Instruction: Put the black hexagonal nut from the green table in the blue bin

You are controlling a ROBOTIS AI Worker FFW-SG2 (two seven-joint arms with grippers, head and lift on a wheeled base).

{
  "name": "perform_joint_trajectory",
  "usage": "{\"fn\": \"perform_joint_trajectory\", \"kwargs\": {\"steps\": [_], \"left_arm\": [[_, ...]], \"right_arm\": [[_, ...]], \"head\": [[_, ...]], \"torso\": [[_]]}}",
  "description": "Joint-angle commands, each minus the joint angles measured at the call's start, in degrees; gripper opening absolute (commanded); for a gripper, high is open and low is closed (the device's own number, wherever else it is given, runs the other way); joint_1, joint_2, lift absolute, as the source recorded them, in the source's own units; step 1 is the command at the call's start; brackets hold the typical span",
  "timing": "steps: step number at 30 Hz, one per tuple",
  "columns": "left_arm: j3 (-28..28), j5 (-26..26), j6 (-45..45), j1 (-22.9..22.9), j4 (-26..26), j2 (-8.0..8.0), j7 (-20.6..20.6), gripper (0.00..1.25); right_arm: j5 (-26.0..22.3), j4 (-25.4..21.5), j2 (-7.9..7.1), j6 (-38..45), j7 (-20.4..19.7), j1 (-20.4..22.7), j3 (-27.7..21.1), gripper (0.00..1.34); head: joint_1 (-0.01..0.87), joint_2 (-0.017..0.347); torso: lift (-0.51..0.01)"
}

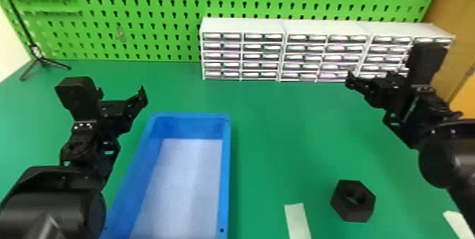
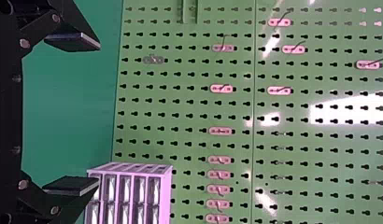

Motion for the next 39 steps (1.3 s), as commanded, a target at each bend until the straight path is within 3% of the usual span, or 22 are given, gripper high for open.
{"fn": "perform_joint_trajectory", "kwargs": {"steps": [1, 39], "left_arm": [[0.0, 0.0, 0.0, -0.1, 0.0, 0.00, 0.0, 1.00], [-0.1, -0.1, 0.0, -0.1, 0.1, 0.00, 0.0, 1.00]], "right_arm": [[0.0, 0.0, -0.06, 0.0, 0.1, -0.6, 0.3, 1.20], [0.0, 0.0, -0.06, 0.0, 0.4, -0.8, 0.7, 1.20]], "head": [[0.683, 0.028], [0.683, 0.028]], "torso": [[-0.096], [-0.096]]}}
